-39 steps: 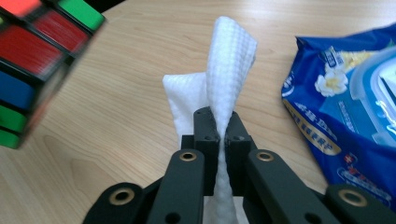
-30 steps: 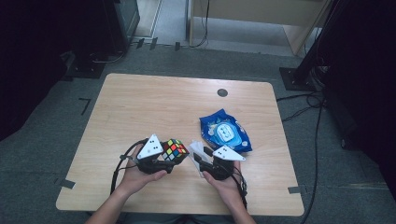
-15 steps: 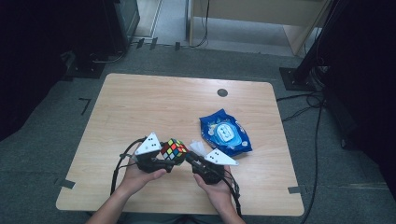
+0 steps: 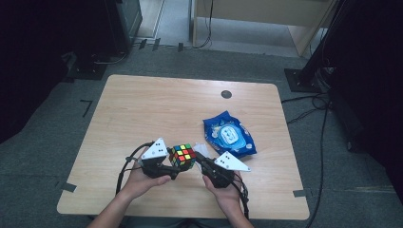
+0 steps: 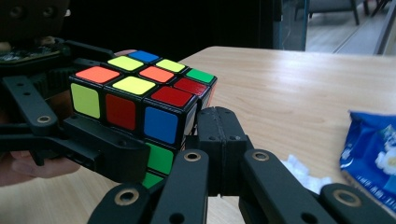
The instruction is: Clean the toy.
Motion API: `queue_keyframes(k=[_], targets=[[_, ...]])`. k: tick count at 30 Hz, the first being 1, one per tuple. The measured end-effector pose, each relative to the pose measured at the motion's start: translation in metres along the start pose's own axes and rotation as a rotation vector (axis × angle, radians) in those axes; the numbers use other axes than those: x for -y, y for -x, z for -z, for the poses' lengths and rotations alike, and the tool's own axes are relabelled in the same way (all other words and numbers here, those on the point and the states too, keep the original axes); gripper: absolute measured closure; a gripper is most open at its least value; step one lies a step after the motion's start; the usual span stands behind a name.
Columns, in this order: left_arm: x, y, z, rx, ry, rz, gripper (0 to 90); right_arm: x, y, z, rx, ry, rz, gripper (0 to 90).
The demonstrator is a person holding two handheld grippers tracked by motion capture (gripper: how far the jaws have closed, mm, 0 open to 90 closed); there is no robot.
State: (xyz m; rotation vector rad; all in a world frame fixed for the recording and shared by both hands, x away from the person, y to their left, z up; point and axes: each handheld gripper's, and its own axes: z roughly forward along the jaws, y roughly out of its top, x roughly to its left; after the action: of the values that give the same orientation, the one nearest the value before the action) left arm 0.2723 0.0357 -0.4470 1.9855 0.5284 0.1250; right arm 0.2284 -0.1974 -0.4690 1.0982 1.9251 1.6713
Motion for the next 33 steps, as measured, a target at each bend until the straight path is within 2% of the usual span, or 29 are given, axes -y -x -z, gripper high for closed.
queue_keyframes(k=[6,14,17,19,21,25,29,31,33], targets=[[0.000,0.002,-0.002,0.010,-0.022,-0.020,33.4,-0.004,-0.005,0.004,0.012,0.018,0.078,90.0],[0.001,0.005,-0.004,0.018,-0.023,-0.043,33.3,-0.008,-0.010,0.008,0.010,0.039,0.129,90.0],[0.002,0.005,-0.005,0.008,-0.040,-0.061,33.3,-0.009,-0.012,0.009,0.009,0.043,0.150,90.0],[0.003,0.006,-0.006,-0.003,-0.049,-0.073,33.3,-0.011,-0.013,0.010,-0.009,0.059,0.156,90.0],[0.004,0.006,-0.007,-0.011,-0.043,-0.079,33.4,-0.013,-0.015,0.011,-0.009,0.053,0.184,90.0],[0.004,0.007,-0.007,-0.014,-0.034,-0.084,33.3,-0.014,-0.013,0.011,-0.031,0.053,0.154,90.0],[0.006,0.009,-0.010,-0.010,-0.050,-0.090,33.2,-0.014,-0.017,0.011,-0.047,0.064,0.166,90.0],[0.007,0.011,-0.013,-0.028,-0.064,-0.108,33.3,-0.014,-0.021,0.010,-0.083,0.065,0.172,90.0],[0.006,0.012,-0.014,-0.032,-0.065,-0.110,33.6,-0.014,-0.028,0.009,-0.088,0.066,0.201,86.2]])
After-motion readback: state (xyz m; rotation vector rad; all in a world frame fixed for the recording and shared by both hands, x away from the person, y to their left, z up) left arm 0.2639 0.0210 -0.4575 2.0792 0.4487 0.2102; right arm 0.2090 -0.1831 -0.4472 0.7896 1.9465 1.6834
